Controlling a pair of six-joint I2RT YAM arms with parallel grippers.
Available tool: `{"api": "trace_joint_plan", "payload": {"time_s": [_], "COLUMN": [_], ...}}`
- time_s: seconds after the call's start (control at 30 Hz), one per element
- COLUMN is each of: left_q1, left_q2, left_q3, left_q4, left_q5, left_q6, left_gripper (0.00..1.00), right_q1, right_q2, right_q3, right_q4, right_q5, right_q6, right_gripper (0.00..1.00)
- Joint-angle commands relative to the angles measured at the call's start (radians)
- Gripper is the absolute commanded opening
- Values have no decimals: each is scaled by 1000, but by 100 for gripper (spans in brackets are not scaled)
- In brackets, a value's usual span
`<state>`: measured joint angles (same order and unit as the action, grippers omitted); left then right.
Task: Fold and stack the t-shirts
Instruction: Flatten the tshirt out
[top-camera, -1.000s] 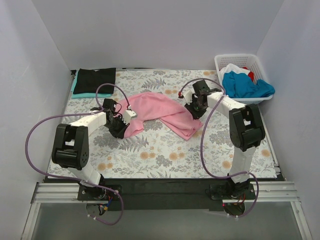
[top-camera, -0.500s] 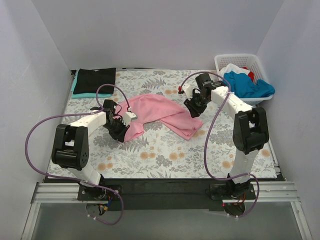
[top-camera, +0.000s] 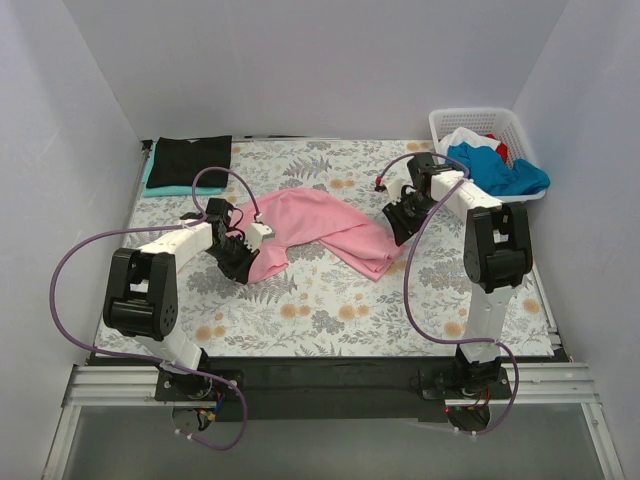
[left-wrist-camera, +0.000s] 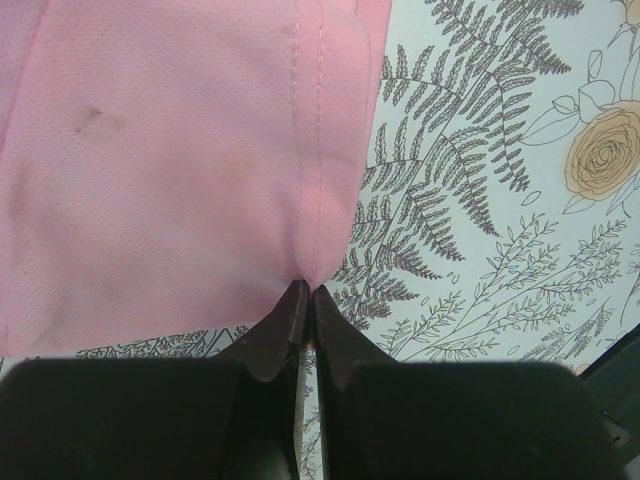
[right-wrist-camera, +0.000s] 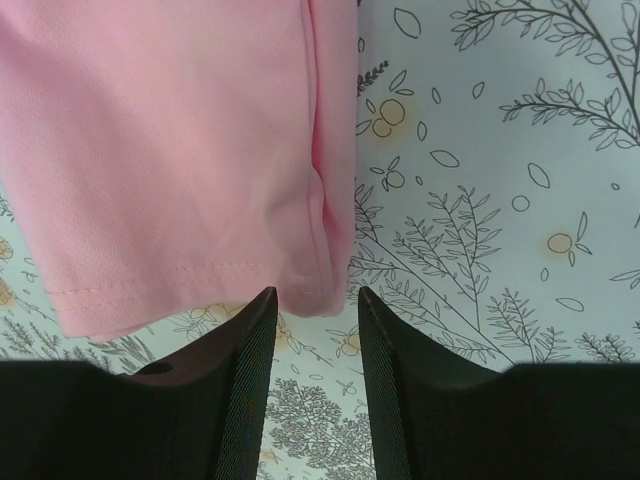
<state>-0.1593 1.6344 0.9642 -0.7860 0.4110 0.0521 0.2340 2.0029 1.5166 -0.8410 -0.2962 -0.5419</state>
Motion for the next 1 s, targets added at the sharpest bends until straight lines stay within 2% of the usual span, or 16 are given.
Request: {"api": "trace_joint_plan", "payload": {"time_s": [0.0, 0.2, 0.43, 0.53, 0.57, 0.63, 0.67, 0.83, 0.97], "left_q1": [-2, 0, 17, 26, 29, 40, 43, 44, 43], "left_q2": [-31, -31, -34, -47, -48, -54, -61, -85, -97], "left_q3": [36, 39, 47, 65, 71, 96, 105, 116, 100], "left_q4": [-9, -9, -21, -44, -51, -87, -96, -156, -170], "left_q5": [8, 2, 9, 18, 22, 35, 38, 54, 86], "left_q6": [6, 5, 6, 34, 44, 81, 95, 210, 245], "left_gripper": [0, 2, 19, 24, 27, 30, 31, 36, 38], "right_q1": [11, 10, 7, 4, 2, 2, 2, 2, 2], "right_q2": [7, 20, 31, 34, 33, 30, 25, 20, 19], "right_q3": [33, 36, 39, 47, 48, 54, 57, 73, 79], "right_q4": [-43, -67, -73, -73, -73, -73, -73, -76, -81], "right_q5": [-60, -90, -60, -54, -54, -50, -52, -49, -55], "right_q6": [13, 14, 11, 14, 16, 17, 16, 17, 19], "right_gripper": [44, 38, 39, 28, 17, 9, 2, 1, 1]}}
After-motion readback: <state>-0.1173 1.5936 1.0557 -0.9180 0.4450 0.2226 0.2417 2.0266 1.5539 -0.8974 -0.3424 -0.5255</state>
